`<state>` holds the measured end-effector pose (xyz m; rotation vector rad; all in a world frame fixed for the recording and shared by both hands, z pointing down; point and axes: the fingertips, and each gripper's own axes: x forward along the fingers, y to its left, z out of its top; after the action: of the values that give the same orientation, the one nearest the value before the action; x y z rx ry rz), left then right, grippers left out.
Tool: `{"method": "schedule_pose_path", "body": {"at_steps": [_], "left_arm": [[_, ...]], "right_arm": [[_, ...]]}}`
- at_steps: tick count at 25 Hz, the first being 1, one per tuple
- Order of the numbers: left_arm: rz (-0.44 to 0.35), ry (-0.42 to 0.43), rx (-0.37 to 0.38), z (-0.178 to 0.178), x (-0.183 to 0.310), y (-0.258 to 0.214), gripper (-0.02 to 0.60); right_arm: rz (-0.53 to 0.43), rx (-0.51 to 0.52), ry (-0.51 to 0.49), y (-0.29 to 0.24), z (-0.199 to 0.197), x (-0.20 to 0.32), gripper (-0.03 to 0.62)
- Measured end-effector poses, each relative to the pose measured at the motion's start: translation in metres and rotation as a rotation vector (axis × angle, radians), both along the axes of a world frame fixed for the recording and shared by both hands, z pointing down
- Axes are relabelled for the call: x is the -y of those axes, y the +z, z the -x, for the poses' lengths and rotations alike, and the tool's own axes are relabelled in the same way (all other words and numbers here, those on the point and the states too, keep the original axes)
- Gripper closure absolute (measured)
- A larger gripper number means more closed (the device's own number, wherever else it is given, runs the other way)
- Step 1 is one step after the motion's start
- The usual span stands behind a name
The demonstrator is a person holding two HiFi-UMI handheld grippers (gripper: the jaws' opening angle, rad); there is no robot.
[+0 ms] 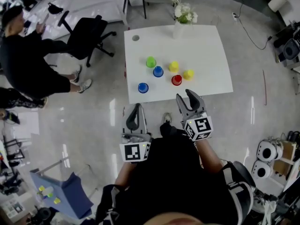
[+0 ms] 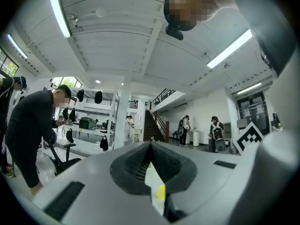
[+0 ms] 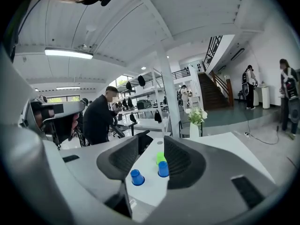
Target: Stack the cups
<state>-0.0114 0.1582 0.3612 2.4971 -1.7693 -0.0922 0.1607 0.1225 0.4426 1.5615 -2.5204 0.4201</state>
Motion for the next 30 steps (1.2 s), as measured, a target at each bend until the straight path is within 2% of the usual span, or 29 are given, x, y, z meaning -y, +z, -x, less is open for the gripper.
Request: {"method": "schedule_pose_path", "body": {"at_steps": [5,12,21,25,30], "left_arm": [[0.002,-0.038,0.018,-0.017,0.018,0.002,0.561],[0.001,-0.077,0.051,-0.018,0.044,0.003,0.561],[-0.002,-0.057,0.057,-0.008,0.080,0.005,0.561],[0.020,-0.048,0.012,-0.007,0.098,0.005,0.561],[0.041,-0.023,0.003,-0.001,0.119,0.014,0.561]], "right_arm": [[0.039,-0.005,-0.040,0.018,-0.018,0.027,0.407],[0.140,-0.045,-0.061,0.060,-0.028,0.057,0.405],[0.275,-0.122,-0.038,0.127,-0.029,0.084,0.401],[0.341,-0.151,-0.019,0.153,-0.032,0.093,0.399],[0.412,-0.184,0.001,0.186,-0.030,0.105,0.385]]}}
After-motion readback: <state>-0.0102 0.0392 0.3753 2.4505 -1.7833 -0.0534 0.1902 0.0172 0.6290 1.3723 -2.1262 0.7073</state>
